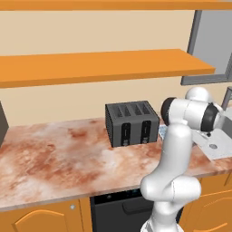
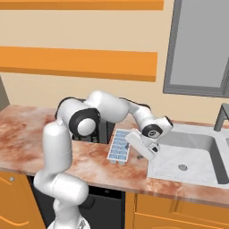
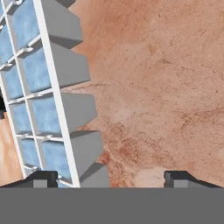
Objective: The ice cube tray has been filled with water. Take the tray and place it in the freezer to make ice. Close the freezer door after placing the tray.
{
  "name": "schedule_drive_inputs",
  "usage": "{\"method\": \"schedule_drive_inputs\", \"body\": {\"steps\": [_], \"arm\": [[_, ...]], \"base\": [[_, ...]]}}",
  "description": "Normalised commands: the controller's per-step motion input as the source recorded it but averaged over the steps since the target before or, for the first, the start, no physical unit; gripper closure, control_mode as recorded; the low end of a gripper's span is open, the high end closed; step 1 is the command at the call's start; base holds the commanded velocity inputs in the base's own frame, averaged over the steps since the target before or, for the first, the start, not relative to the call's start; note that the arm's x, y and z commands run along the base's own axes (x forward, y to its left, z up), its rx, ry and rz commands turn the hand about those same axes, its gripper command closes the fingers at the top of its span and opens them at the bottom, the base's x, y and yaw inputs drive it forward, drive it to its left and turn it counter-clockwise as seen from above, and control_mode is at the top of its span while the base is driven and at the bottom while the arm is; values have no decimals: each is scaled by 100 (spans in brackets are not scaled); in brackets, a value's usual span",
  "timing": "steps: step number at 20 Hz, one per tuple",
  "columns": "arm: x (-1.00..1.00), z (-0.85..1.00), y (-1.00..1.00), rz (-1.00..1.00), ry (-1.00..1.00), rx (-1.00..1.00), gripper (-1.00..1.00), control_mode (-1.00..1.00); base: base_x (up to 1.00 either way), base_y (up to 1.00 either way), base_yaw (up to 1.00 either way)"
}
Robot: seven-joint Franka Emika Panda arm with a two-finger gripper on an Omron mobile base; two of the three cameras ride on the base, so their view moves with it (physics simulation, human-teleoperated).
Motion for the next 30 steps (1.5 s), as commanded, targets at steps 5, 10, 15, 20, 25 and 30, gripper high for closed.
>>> {"method": "schedule_drive_inputs", "body": {"steps": [5, 10, 15, 20, 25, 30], "arm": [[-16, -20, 91, 0, 0, -1, -100, -100], [-13, -46, 64, 1, 0, -1, -100, -100], [0, -51, 29, 3, 0, 0, 100, -100], [3, -19, 36, 0, 0, -1, 100, -100], [-24, 0, 5, -1, 0, 0, 100, -100], [-80, 54, 0, 2, -4, 0, 100, -100]], "base": [[0, 0, 0], [0, 0, 0], [0, 0, 0], [0, 0, 0], [0, 0, 0], [0, 0, 0]]}}
